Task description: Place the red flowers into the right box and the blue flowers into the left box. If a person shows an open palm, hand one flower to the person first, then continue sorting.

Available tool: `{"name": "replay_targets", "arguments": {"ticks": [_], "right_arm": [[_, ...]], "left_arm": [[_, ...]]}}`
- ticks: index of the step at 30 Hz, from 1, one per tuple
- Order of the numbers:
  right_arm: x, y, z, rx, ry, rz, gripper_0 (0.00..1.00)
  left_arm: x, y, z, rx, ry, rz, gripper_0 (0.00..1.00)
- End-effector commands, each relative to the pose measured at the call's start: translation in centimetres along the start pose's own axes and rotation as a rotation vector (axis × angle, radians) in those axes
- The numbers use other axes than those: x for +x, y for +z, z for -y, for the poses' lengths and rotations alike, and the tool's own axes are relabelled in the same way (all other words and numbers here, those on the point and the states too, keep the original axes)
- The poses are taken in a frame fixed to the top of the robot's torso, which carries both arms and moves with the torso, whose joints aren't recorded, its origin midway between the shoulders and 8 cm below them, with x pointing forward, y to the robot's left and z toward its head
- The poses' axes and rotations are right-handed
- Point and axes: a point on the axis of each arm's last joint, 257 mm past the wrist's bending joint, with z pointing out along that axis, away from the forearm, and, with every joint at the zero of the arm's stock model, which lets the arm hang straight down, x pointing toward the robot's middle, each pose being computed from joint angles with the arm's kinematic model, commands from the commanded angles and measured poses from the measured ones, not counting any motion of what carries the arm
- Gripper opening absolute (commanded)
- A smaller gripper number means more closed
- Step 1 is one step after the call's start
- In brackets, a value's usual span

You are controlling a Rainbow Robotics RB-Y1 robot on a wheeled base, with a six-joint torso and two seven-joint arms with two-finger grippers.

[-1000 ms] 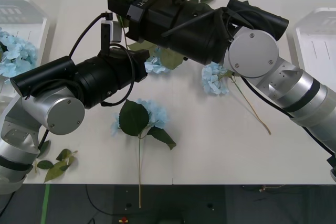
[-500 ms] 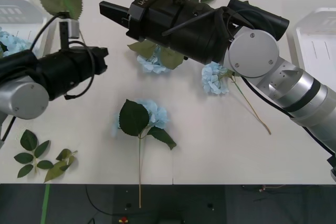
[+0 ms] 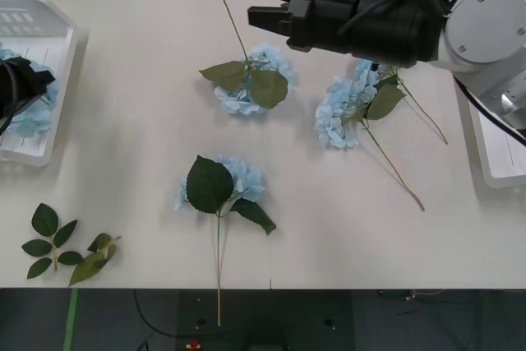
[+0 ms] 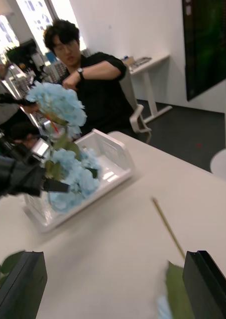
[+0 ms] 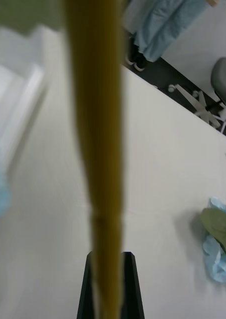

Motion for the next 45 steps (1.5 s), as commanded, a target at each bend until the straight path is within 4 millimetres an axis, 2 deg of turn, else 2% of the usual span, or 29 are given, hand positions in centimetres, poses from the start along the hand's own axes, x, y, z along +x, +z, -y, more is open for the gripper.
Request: {"name": "replay_targets", "arguments": {"ticks": [1,5,7,9,13,15,21,22,23,25,26,29,31,35,41,45], "right_arm": [[-1.7,-3.9,5.8,0.093,-0.023,-0.072,0.81],[1.0,-7.6,10.7,0.167,-0.010,-0.228,0.82],[2.0,-8.8,12.0,0.189,-0.004,-0.281,0.84],[3.4,-10.6,14.2,0.233,-0.007,-0.366,0.87],[5.3,-13.0,17.2,0.309,-0.008,-0.473,0.87],[6.5,-14.6,19.3,0.368,-0.015,-0.537,0.87],[10.8,-19.8,23.6,0.513,-0.061,-0.737,0.87],[11.6,-20.6,24.2,0.532,-0.067,-0.768,0.87],[12.1,-21.0,24.5,0.545,-0.071,-0.787,0.87],[13.0,-21.7,25.2,0.568,-0.075,-0.817,0.87],[13.6,-22.1,25.5,0.580,-0.074,-0.834,0.87],[15.4,-22.6,26.5,0.614,-0.077,-0.870,0.87],[16.1,-22.4,26.8,0.627,-0.080,-0.874,0.88],[17.9,-21.3,27.4,0.648,-0.092,-0.877,0.87],[19.8,-20.3,27.8,0.664,-0.116,-0.896,0.87],[21.0,-19.3,27.8,0.664,-0.114,-0.882,0.87]], "left_arm": [[-6.9,-2.2,-1.8,-0.012,-0.098,0.090,0.00],[-8.6,-2.8,-4.8,-0.047,-0.190,0.120,0.00],[-8.8,-2.5,-5.4,-0.062,-0.190,0.121,0.00],[-8.5,-1.7,-5.4,-0.069,-0.187,0.107,0.00],[-8.2,-0.7,-5.5,-0.089,-0.123,0.085,0.00],[-7.3,0.0,-5.9,-0.106,-0.076,0.060,0.00],[-6.2,0.3,-6.4,-0.122,-0.020,0.033,0.01],[-6.3,0.2,-6.5,-0.123,-0.011,0.033,0.22],[-6.5,0.1,-6.5,-0.125,-0.008,0.034,0.38],[-6.6,0.0,-6.7,-0.129,-0.002,0.035,0.60],[-6.6,0.0,-6.7,-0.129,-0.002,0.035,0.68],[-6.7,-0.1,-6.8,-0.126,-0.020,0.045,0.86],[-6.8,-0.2,-7.0,-0.122,-0.045,0.061,0.91],[-7.4,-0.4,-6.4,-0.080,-0.132,0.100,0.96],[-8.6,-1.3,-3.5,0.041,-0.294,0.132,1.00],[-8.3,-2.7,-1.2,0.121,-0.328,0.123,1.00]]}}
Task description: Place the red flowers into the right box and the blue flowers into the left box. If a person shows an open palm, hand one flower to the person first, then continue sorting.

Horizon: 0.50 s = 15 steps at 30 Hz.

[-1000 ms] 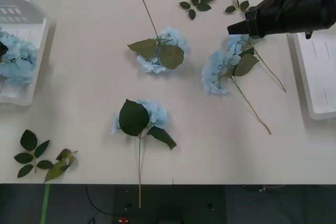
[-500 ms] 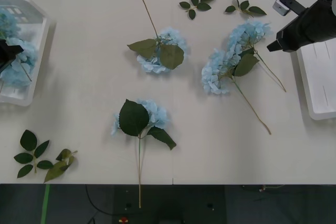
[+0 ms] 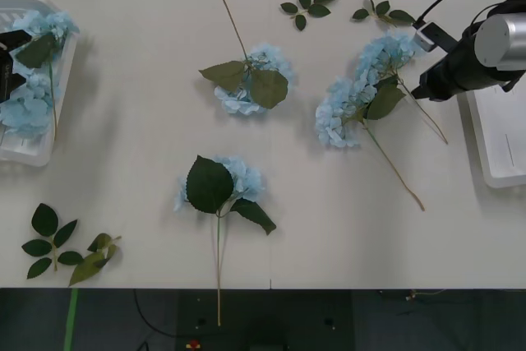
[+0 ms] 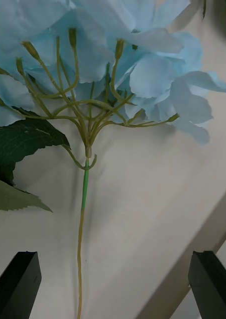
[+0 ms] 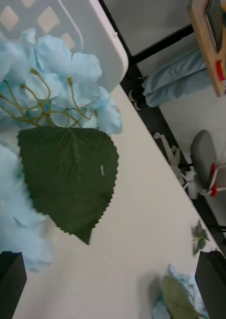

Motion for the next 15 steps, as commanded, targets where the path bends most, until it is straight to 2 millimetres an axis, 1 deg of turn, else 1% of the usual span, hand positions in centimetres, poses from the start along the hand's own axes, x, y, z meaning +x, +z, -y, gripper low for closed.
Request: {"name": "replay_targets", "arguments": {"ticks": [1,4,7,8,9,13,14,15], "right_arm": [[-4.5,-0.1,-0.2,0.020,-0.006,0.081,0.87],[-4.5,0.3,-0.5,0.027,-0.018,0.082,0.87],[-4.3,1.0,-0.8,0.034,-0.020,0.085,0.87],[-4.2,1.4,-0.8,0.039,-0.016,0.088,0.87],[-4.1,1.7,-0.9,0.042,-0.011,0.091,0.87],[-4.0,3.1,-1.3,0.058,0.006,0.104,0.87],[-4.2,3.3,-1.3,0.062,0.009,0.107,0.88],[-4.2,3.4,-1.3,0.065,0.010,0.107,0.87]], "left_arm": [[-2.0,-3.8,3.0,0.071,0.084,0.015,1.00],[-0.2,-5.8,4.7,0.126,0.098,-0.030,1.00],[3.0,-7.3,6.2,0.168,0.128,-0.095,1.00],[4.7,-7.8,6.6,0.176,0.151,-0.127,1.00],[5.9,-8.1,6.7,0.180,0.162,-0.148,1.00],[12.2,-9.3,6.9,0.199,0.215,-0.246,1.00],[13.5,-9.6,6.8,0.201,0.232,-0.273,1.00],[14.3,-9.8,6.7,0.203,0.240,-0.291,1.00]]}}
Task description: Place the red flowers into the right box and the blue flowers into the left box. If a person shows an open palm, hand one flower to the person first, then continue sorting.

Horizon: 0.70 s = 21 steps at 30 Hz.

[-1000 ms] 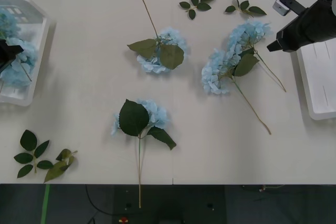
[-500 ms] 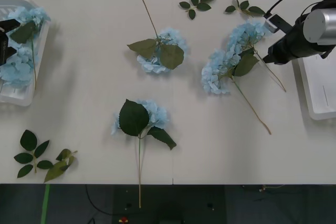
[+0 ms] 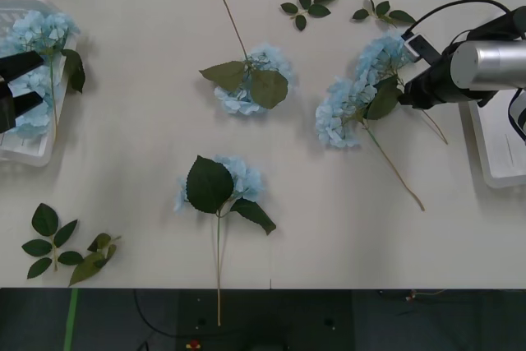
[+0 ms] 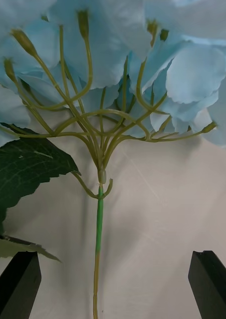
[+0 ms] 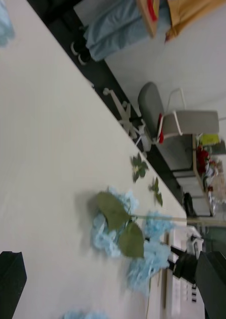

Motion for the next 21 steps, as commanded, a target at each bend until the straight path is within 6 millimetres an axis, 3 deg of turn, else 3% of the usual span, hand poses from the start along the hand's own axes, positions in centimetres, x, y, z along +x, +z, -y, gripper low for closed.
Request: {"name": "replay_targets", "arguments": {"ticks": [1,4,9,13,17,21], "right_arm": [[-4.4,0.1,-0.5,0.022,-0.036,0.060,0.87],[-4.1,0.6,-0.6,0.025,-0.032,0.047,0.88],[-3.9,1.1,-1.3,0.025,-0.058,0.030,0.87],[-3.6,1.4,-1.9,0.023,-0.079,0.016,0.87],[-2.3,2.0,-2.2,0.026,-0.084,-0.008,0.87],[-1.9,2.7,-2.8,0.035,-0.091,-0.009,0.87]], "left_arm": [[5.4,-0.6,0.8,0.002,0.136,-0.130,1.00],[9.2,-1.4,0.3,-0.012,0.198,-0.248,1.00],[12.8,-2.5,-0.1,-0.080,0.281,-0.406,1.00],[15.6,-2.5,0.8,-0.182,0.358,-0.494,1.00],[20.1,-1.7,2.4,-0.241,0.385,-0.558,1.00],[25.9,-0.8,2.9,-0.282,0.413,-0.620,1.00]]}}
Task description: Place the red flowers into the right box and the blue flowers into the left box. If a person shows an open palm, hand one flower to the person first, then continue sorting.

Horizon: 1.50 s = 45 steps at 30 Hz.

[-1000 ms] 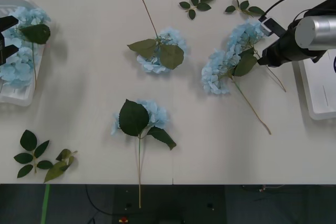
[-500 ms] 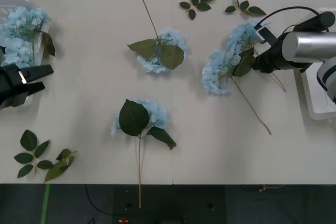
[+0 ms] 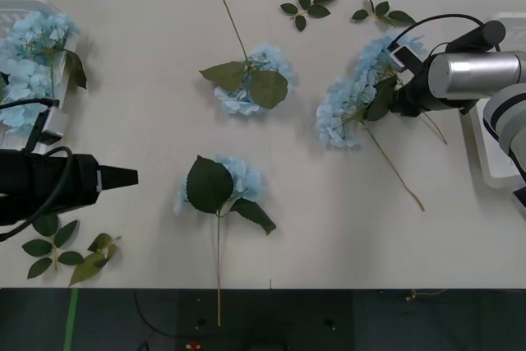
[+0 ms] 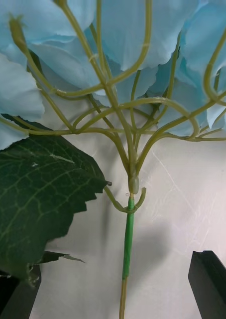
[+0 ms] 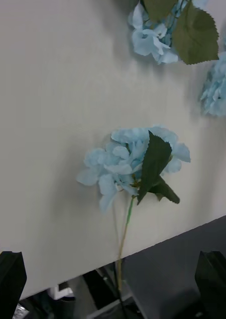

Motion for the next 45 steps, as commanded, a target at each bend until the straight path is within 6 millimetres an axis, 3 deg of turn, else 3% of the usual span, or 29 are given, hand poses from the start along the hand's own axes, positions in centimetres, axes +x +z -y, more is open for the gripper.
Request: {"name": "replay_targets", "arguments": {"ticks": [1,7,10,14,16,22,26,31,39,45], "right_arm": [[-2.3,0.3,-1.2,0.010,-0.057,0.025,0.87],[-1.2,0.7,-1.7,0.005,-0.059,-0.003,0.87],[0.1,1.1,-2.1,0.000,-0.059,-0.032,0.87],[1.5,1.6,-2.8,-0.009,-0.056,-0.060,0.84],[1.9,1.8,-3.2,-0.015,-0.052,-0.069,0.77],[3.1,2.3,-4.8,-0.036,-0.047,-0.096,0.36],[3.8,2.5,-5.3,-0.042,-0.055,-0.114,0.27],[4.8,2.7,-5.6,-0.047,-0.058,-0.130,0.00],[6.5,2.6,-6.0,-0.065,-0.059,-0.171,0.00],[6.1,0.9,-3.9,-0.111,0.016,-0.183,0.00]], "left_arm": [[4.6,3.7,5.2,-0.001,0.182,-0.070,1.00],[9.1,7.5,6.7,-0.092,0.200,-0.089,1.00],[10.4,8.9,7.1,-0.130,0.236,-0.091,1.00],[10.4,10.5,7.1,-0.170,0.234,-0.082,1.00],[10.0,11.4,6.6,-0.197,0.249,-0.077,1.00],[9.2,14.7,4.8,-0.287,0.286,-0.083,1.00],[8.9,15.7,3.5,-0.324,0.292,-0.101,1.00],[9.5,17.0,3.0,-0.351,0.333,-0.129,1.00],[10.8,19.2,2.2,-0.411,0.382,-0.141,1.00],[10.7,21.1,1.4,-0.421,0.378,-0.123,1.00]]}}
